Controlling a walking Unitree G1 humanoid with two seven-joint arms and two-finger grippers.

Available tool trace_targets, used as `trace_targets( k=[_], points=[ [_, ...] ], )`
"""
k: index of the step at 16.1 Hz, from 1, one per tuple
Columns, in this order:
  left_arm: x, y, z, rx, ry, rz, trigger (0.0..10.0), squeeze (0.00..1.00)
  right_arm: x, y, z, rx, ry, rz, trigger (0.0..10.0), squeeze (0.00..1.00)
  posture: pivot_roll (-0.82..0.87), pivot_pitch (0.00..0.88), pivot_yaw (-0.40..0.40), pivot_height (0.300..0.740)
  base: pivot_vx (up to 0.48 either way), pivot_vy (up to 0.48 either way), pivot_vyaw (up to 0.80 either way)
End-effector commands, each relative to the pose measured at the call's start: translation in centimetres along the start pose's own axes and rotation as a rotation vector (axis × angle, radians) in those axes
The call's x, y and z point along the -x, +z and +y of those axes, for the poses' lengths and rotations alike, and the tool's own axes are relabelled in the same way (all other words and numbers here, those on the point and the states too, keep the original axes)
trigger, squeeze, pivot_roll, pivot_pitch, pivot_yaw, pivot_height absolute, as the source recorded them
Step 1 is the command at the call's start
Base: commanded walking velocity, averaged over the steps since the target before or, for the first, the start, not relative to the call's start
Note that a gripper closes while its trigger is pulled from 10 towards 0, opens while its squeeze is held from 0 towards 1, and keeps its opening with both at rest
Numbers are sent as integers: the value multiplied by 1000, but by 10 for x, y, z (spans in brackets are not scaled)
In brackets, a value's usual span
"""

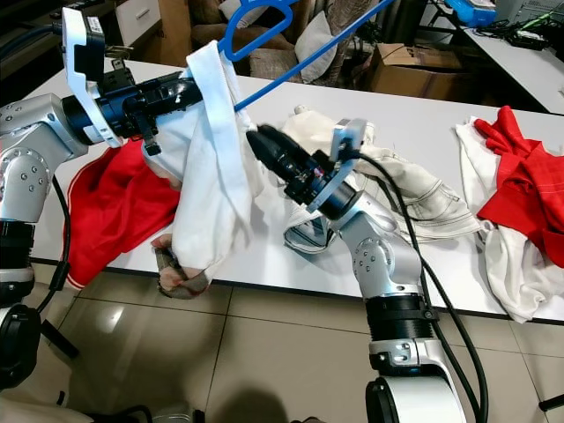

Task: Hang hanger

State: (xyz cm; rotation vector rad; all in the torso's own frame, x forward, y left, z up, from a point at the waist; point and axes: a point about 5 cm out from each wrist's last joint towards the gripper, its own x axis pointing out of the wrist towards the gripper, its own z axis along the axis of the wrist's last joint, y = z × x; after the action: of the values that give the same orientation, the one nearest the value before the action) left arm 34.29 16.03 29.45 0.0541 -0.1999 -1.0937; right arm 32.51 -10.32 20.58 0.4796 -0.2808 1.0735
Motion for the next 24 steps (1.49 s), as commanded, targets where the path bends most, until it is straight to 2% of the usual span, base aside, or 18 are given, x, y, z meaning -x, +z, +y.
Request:
trace_targets(
  k=[1, 3, 6, 10, 13, 14, 15, 16, 17, 21, 24],
  points=[
    [-2, 4, 0, -13, -1, -16, 0, 0, 0, 3, 6, -14, 57, -11, 10000, 0, 15, 0, -13, 740, 0, 0, 0],
    [-3, 5, -1, -13, -8, -19, 0, 0, 1, -8, 14, -28, 121, 61, 10000, 0, 16, 0, -15, 740, 0, 0, 0],
    [-5, 7, -4, -17, -24, -23, 0, 0, 1, -18, 13, -22, 107, 112, 10000, 0, 20, 0, -14, 740, 0, 0, 0],
    [-8, 15, -7, -33, -44, -41, 0, 0, 1, -34, 10, -19, 84, 235, 10000, 0, 22, 0, -10, 740, 0, 0, 0],
    [-9, 22, -5, -51, -39, -54, 0, 0, 7, -42, 22, -60, 186, 286, 10000, 0, 22, 0, -8, 740, 0, 0, 0],
    [-8, 24, -1, -55, -10, -65, 0, 0, 13, -47, 30, -76, 262, 337, 6275, 0, 21, 0, -5, 740, 0, 0, 0],
    [-8, 25, 1, -56, 2, -69, 0, 0, 15, -49, 32, -82, 282, 352, 6275, 0, 21, 0, -5, 740, 0, 0, 0],
    [-9, 26, 3, -61, 19, -74, 0, 0, 19, -50, 34, -95, 312, 374, 2549, 0, 21, 0, -5, 740, 0, 0, 0],
    [-9, 27, 5, -65, 32, -79, 0, 0, 22, -52, 37, -107, 338, 395, 0, 0, 20, 0, -5, 740, 0, 0, 0],
    [-10, 33, 13, -71, 77, -105, 0, 0, 30, -55, 40, -137, 373, 434, 0, 0, 17, 0, -6, 740, 0, 0, 0],
    [-11, 34, 12, -71, 79, -116, 0, 0, 27, -54, 36, -125, 337, 419, 0, 0, 13, 0, -9, 740, 0, 0, 0]
  ],
)
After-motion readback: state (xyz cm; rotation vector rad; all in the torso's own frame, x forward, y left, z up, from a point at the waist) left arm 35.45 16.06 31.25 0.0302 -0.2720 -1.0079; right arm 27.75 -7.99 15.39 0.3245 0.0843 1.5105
